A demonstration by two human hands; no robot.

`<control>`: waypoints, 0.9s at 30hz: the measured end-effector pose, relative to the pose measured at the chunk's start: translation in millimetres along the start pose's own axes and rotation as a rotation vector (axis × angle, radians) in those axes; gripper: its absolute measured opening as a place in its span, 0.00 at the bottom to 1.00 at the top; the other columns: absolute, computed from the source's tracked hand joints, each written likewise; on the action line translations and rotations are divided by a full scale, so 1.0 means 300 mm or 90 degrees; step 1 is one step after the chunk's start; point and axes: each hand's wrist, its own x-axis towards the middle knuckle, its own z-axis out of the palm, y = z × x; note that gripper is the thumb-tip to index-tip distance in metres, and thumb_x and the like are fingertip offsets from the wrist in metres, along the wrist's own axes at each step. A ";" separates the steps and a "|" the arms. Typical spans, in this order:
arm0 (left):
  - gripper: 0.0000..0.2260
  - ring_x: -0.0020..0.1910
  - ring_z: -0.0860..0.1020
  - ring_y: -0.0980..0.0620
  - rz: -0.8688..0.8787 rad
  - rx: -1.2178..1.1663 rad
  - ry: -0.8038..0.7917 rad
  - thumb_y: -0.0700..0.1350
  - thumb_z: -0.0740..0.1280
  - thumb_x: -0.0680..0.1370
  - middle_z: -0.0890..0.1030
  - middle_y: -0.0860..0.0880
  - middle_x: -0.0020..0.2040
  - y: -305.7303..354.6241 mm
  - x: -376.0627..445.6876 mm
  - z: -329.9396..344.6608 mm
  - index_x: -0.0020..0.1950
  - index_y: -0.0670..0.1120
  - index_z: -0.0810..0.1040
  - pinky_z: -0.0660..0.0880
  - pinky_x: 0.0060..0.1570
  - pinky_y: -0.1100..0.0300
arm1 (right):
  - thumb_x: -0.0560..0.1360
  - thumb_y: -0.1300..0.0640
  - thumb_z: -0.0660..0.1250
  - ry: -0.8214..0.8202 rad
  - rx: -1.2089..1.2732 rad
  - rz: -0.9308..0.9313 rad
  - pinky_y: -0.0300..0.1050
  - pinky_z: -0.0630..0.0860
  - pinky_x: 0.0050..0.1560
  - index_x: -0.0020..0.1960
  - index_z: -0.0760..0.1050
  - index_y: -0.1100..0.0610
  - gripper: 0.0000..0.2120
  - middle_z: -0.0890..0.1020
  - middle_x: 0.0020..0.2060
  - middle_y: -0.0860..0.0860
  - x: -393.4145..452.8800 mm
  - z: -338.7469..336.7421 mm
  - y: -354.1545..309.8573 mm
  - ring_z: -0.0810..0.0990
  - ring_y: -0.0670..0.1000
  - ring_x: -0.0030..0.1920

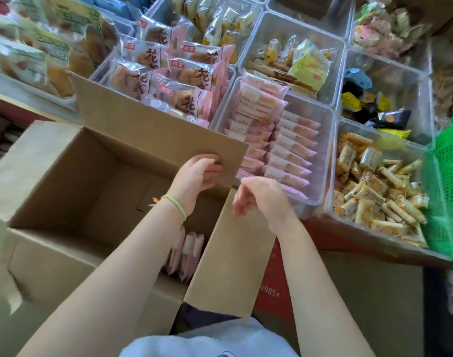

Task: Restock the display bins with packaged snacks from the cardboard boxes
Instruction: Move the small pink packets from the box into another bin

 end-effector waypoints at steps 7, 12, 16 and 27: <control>0.09 0.52 0.80 0.47 0.051 0.468 0.131 0.44 0.62 0.79 0.83 0.49 0.50 -0.191 -0.130 -0.401 0.54 0.50 0.81 0.76 0.55 0.53 | 0.80 0.49 0.62 -0.173 -0.369 0.159 0.48 0.81 0.53 0.50 0.79 0.51 0.09 0.83 0.47 0.50 0.067 0.346 0.175 0.83 0.51 0.49; 0.09 0.45 0.79 0.40 0.123 0.925 0.212 0.46 0.61 0.79 0.81 0.46 0.45 -0.307 -0.198 -0.648 0.48 0.46 0.79 0.74 0.44 0.52 | 0.81 0.50 0.61 -0.099 -0.524 0.263 0.43 0.71 0.48 0.70 0.68 0.59 0.21 0.77 0.62 0.56 0.181 0.560 0.259 0.77 0.58 0.61; 0.11 0.42 0.79 0.43 0.129 0.970 0.209 0.49 0.59 0.78 0.80 0.47 0.41 -0.373 -0.212 -0.736 0.43 0.46 0.78 0.68 0.39 0.56 | 0.80 0.45 0.61 -0.096 -0.762 0.332 0.55 0.64 0.71 0.71 0.70 0.58 0.24 0.74 0.68 0.57 0.285 0.646 0.369 0.68 0.61 0.71; 0.16 0.32 0.74 0.47 0.222 0.921 0.247 0.53 0.53 0.74 0.73 0.52 0.30 -0.410 -0.195 -0.746 0.33 0.47 0.74 0.61 0.33 0.58 | 0.81 0.51 0.63 -0.105 -0.745 0.252 0.53 0.74 0.57 0.70 0.66 0.54 0.20 0.70 0.66 0.59 0.332 0.819 0.544 0.74 0.60 0.64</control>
